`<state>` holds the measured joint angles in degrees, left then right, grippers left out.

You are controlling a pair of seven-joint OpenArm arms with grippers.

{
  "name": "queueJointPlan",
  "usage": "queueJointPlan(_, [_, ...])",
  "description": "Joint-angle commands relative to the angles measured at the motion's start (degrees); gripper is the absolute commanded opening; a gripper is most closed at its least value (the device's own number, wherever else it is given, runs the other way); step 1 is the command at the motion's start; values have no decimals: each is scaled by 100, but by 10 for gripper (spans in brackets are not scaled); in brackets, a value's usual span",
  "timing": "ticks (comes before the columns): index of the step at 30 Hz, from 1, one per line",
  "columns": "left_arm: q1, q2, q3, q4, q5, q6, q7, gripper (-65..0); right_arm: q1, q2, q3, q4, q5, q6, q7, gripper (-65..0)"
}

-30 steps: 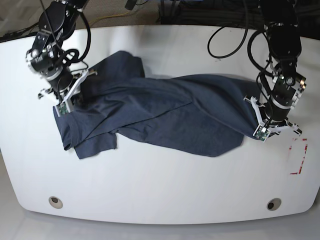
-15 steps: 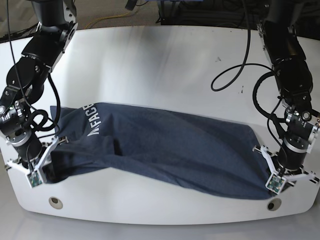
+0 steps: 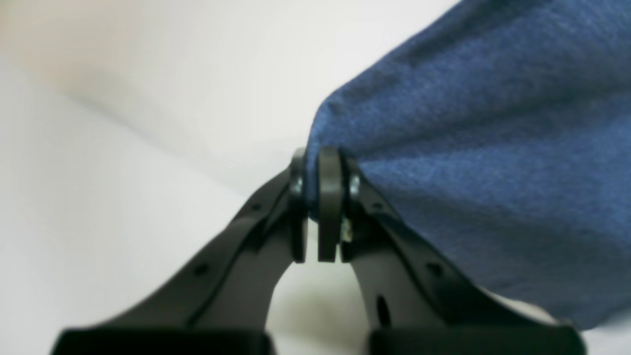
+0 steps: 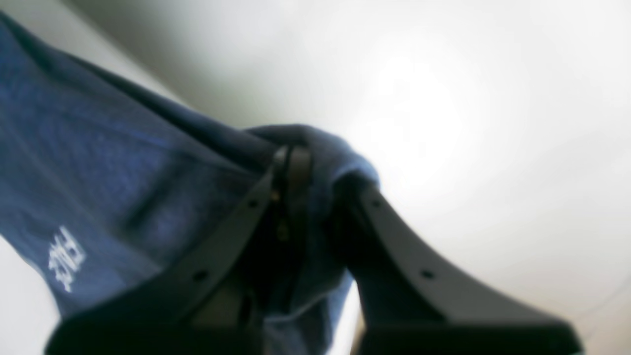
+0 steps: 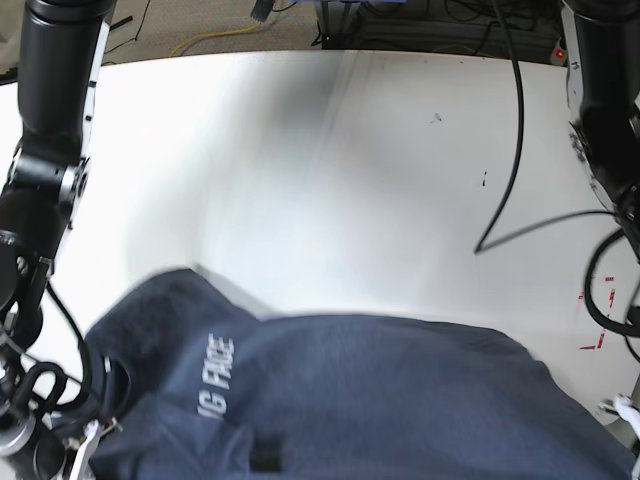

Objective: Fold the T-shirt properly
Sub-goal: 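Lift the shirt with both grippers, swing it and lay it flat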

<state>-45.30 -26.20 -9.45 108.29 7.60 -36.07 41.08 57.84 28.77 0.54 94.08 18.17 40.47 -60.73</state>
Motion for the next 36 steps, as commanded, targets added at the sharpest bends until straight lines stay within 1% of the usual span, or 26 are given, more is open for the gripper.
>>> queueJointPlan(1, [-406,-198,-26,-196,-272,60,-77,-650,567,116,-67,38,-37,-47,-68,-650])
queueJointPlan(5, [-670,-462,-26,-416,-544,60,-77,-650,840,169,-155,55,-37,-47,-252,-650])
queueJointPlan(9, [-626,-471,-17,-354,-746,60,-77,-650,629,318,-128,205,-28,-47,-411,-650])
queueJointPlan(10, [-556,-479,-17,-328,-790,60,-60,-650,462,336,-76,310,-28,-47,-428,-650])
queueJointPlan(12, [-327,-479,-26,-249,-896,60,90,-650,-48,380,241,644,-28,-47,-437,-650])
queueJointPlan(17, [147,-479,-26,112,-1256,60,573,-650,-1411,371,821,1304,-28,-47,-455,-650])
queueJointPlan(18, [306,-479,-26,200,-1379,51,705,-650,-1789,362,988,1453,-28,-47,-455,-650])
queueJointPlan(24, [1009,-471,-26,648,-1784,51,1136,-650,-3398,-34,1850,1875,-28,-47,-455,-650])
queueJointPlan(27, [1510,-453,-26,753,-1836,51,1523,-650,-4198,-332,2263,1928,-28,-47,-446,-650])
queueJointPlan(28, [1633,-453,-44,753,-1898,7,1672,-650,-4409,-464,2421,1928,-28,-47,-455,-650])
queueJointPlan(30, [1958,-444,-228,753,-2012,-186,1927,-650,-4848,-666,2685,1928,-37,-47,-455,-650])
queueJointPlan(32, [2389,-444,-483,753,-2127,-335,2006,-650,-5226,-807,2913,1928,-37,-47,-455,-650])
queueJointPlan(34, [2741,-435,-677,745,-2197,-362,2006,-650,-5516,-921,3098,1928,-37,-47,-455,-650])
queueJointPlan(36, [3172,-435,-765,745,-2214,-371,2006,-650,-5798,-1106,3265,1928,-37,-47,-428,-650])
